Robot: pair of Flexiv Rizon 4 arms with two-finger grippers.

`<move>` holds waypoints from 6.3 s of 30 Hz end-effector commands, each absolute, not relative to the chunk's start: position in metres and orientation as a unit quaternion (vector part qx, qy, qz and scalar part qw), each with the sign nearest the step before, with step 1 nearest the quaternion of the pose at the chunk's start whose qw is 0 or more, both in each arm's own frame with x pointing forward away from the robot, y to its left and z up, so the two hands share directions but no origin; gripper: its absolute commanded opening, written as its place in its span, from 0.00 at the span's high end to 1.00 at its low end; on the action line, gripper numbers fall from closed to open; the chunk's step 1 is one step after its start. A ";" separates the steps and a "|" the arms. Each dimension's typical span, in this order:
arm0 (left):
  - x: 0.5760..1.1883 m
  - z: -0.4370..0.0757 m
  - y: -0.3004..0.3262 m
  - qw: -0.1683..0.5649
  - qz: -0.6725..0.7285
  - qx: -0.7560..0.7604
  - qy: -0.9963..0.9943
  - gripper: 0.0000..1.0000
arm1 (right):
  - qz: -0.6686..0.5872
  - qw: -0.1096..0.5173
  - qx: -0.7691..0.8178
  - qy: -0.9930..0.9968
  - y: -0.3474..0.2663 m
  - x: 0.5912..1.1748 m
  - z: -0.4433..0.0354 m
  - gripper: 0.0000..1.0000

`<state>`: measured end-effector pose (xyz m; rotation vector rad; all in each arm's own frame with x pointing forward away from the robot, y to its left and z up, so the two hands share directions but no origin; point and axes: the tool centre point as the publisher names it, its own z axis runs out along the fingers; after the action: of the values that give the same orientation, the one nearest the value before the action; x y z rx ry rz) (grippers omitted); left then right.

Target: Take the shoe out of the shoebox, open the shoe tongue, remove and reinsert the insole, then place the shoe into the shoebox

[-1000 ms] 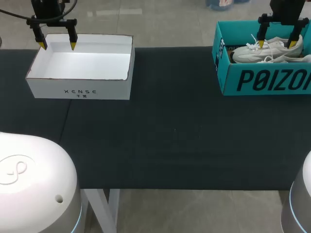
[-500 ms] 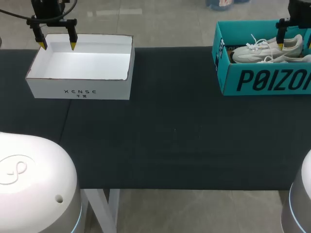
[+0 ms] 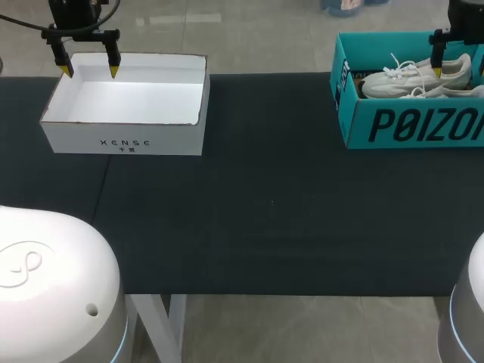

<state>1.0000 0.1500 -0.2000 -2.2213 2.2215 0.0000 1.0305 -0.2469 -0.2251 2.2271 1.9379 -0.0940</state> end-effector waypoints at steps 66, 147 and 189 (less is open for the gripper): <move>1.000 -0.200 0.150 0.000 0.000 -0.707 0.707 0.00 | -0.079 0.140 0.783 0.601 -0.367 1.086 -0.313 1.00; 1.000 -0.200 0.150 0.000 0.000 -0.707 0.707 0.00 | -0.082 0.127 0.756 0.637 0.001 0.805 -0.303 1.00; 1.000 -0.200 0.150 0.000 0.000 -0.707 0.707 0.00 | 0.123 0.077 0.116 0.983 0.013 0.729 -0.270 0.00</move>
<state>1.0000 0.1500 -0.2000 -2.2213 2.2216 0.0001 0.7410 0.0428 -0.2764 1.7544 2.3924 -0.1964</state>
